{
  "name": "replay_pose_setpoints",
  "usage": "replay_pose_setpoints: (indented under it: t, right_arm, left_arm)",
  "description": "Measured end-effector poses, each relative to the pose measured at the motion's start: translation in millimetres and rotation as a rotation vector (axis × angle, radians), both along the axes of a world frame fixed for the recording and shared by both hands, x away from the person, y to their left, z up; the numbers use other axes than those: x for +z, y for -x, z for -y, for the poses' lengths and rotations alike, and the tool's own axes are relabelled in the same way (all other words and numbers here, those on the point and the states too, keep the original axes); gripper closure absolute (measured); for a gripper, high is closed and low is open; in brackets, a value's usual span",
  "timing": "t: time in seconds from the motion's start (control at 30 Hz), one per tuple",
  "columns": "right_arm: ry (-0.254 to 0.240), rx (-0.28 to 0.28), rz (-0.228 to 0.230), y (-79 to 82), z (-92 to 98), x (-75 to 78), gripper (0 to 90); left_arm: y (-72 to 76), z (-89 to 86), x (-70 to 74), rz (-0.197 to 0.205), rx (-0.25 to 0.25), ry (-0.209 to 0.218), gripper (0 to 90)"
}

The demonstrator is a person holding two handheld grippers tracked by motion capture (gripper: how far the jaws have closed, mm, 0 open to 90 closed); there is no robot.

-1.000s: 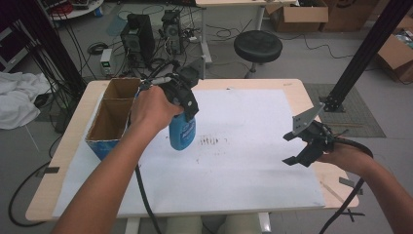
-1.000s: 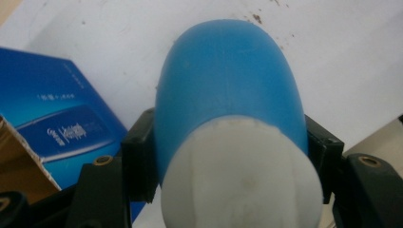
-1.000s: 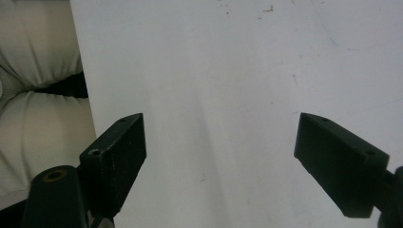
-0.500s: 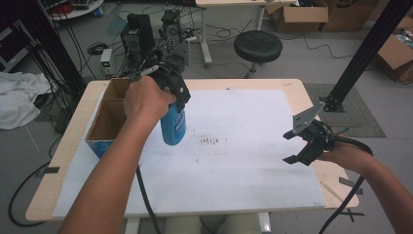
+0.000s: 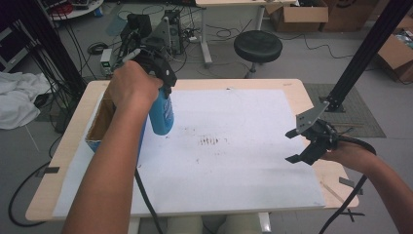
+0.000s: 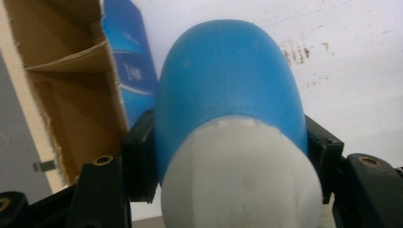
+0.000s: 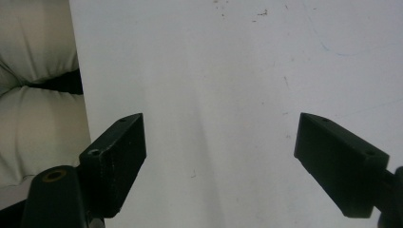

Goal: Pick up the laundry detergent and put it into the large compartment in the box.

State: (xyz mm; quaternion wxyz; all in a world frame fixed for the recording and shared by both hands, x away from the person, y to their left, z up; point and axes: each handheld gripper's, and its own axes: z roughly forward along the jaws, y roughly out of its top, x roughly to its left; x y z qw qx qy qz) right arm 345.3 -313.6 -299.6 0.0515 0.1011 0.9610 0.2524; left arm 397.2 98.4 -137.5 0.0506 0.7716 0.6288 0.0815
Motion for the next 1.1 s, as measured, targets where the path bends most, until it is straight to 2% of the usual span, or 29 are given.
replay_pose_setpoints:
  t: [0.1, 0.33, 0.53, 0.73, 0.9, 1.1]
  right_arm:
    - [0.002, -0.002, 0.0, -0.2, 1.1, -0.5, 17.6]
    - [-0.002, -0.009, -0.001, -2.2, 5.7, -1.8, 17.5]
    - [-0.005, -0.008, 0.002, -3.1, 5.0, -0.5, 17.5]
    - [-0.002, -0.012, 0.002, -3.9, 5.5, 0.4, 17.5]
    - [0.002, -0.019, 0.003, -3.6, 6.7, 0.0, 17.4]
    - [0.0, -0.027, 0.001, -4.4, 8.5, -0.1, 17.5]
  left_arm:
    - [0.3, -8.5, 4.4, 0.0, 0.025, 0.01, 38.1]
    - [3.4, -27.5, 20.4, 0.02, 0.075, -0.009, 38.0]
    - [5.9, -46.1, 31.0, 0.015, 0.091, -0.001, 38.0]
    - [7.3, -62.2, 37.1, 0.005, 0.117, -0.023, 38.1]
    - [9.0, -78.5, 40.3, 0.014, 0.149, -0.014, 38.1]
    - [9.0, -91.3, 39.6, 0.021, 0.157, -0.024, 38.1]
